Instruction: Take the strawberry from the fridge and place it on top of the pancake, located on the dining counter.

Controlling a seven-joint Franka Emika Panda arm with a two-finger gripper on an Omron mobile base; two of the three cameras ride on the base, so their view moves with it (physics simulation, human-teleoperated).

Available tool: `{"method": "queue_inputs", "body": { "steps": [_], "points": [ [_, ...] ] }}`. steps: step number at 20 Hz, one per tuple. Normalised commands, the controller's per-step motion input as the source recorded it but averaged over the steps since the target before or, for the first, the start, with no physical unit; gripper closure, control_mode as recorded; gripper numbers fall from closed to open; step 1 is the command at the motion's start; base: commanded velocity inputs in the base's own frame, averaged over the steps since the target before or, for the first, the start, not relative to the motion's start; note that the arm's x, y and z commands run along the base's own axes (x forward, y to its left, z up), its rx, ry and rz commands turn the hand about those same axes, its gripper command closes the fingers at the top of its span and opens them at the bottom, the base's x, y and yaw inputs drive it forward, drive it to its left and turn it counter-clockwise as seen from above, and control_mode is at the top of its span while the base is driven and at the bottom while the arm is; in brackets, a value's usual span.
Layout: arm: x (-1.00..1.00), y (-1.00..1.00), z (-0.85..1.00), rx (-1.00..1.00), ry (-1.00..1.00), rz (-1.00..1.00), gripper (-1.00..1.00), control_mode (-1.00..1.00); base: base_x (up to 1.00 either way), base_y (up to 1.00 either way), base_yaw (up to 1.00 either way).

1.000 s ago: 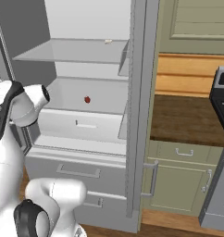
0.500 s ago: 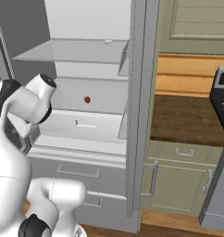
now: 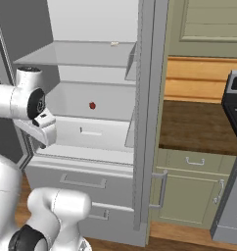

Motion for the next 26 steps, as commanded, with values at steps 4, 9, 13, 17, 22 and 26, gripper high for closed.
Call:
{"method": "queue_inputs", "body": {
  "steps": [4,9,13,17,22,26],
  "points": [
    [-0.03,-0.91,0.00,-0.42,-0.27,0.21,-1.00,-1.00,0.00,0.00,0.00],
    [-0.10,-0.79,0.00,-0.22,-0.23,0.30,-1.00,-1.00,0.00,0.00,0.00],
    [-0.39,-0.32,0.00,0.12,0.00,0.15,-1.00,-1.00,0.00,0.00,0.00],
    [-0.22,0.00,-0.19,0.22,-0.15,0.12,-1.00,-1.00,0.00,0.00,0.00],
    [-0.13,0.00,-0.21,0.02,-0.16,0.00,-1.00,-1.00,0.00,0.00,0.00],
    [-0.13,0.00,-0.21,0.00,0.00,-0.11,-1.00,-1.00,0.00,0.00,0.00]
  ]
}}
